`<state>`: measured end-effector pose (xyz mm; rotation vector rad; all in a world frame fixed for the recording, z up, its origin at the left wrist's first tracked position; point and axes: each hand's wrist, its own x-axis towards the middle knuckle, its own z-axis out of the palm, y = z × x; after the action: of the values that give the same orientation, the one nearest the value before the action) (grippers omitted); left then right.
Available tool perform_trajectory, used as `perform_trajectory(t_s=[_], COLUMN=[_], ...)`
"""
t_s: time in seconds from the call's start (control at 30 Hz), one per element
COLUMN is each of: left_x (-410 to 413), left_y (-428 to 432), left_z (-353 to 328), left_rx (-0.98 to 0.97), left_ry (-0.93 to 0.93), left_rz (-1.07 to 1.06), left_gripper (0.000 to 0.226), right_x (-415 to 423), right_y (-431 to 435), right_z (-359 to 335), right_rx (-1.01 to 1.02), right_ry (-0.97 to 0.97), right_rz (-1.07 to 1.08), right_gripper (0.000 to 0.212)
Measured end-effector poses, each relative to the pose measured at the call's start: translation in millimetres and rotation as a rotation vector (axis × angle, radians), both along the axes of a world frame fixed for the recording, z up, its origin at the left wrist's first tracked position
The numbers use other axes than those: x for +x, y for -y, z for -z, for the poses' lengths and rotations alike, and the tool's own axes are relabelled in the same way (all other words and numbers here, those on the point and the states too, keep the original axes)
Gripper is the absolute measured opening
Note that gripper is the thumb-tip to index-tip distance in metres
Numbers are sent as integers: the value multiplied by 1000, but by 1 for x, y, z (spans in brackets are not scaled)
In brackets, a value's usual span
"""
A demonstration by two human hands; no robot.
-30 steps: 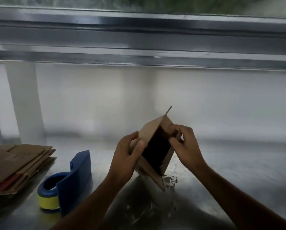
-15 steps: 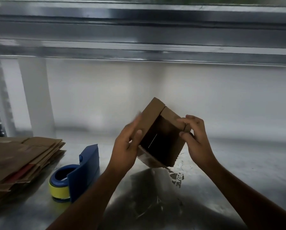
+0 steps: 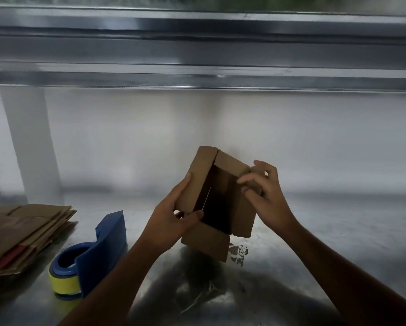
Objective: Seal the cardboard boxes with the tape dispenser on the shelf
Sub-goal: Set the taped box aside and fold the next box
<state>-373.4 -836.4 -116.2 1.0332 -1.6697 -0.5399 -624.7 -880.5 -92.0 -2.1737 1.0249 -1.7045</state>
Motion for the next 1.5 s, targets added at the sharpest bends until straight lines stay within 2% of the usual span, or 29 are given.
perform_trajectory(t_s=[0.17,0.37,0.47,0.67,0.8,0.9,1.03,1.13,1.23,1.33,1.5], left_x=[0,2,3,5,2,-1,-3,-6,-8,-9,-9], left_y=[5,7,8,7,4,2,1,1,2,3,4], left_z=[2,6,8,10,10,10,9,8,8,8,9], left_rx=[-30,-60,-66,-67,-62,-65,-64,-64,-64,-58,-39], left_ry=[3,-13,-5,25,34,40,54,67,49,28,-14], left_rz=[-38,-19,-17,-40,-5,5,2,-3,14,32,16], left_gripper=[78,76,78,79,81,81,80,78,78,80,73], right_x=[-5,-4,-6,-21,-30,-33,-33,-34,-35,-33,-18], right_y=[-3,-1,4,13,11,10,9,11,13,14,8], right_z=[-3,1,4,2,-10,-15,-15,-15,-13,-7,1], right_rx=[-13,-21,-5,-6,-47,5,11,18,32,56,-133], right_ry=[-65,-85,-90,-397,-474,-440,-391,-360,-354,-352,-473], right_rz=[-11,-4,33,222,300,272,249,247,242,225,399], right_gripper=[27,60,69,86,97,95,71,63,64,77,81])
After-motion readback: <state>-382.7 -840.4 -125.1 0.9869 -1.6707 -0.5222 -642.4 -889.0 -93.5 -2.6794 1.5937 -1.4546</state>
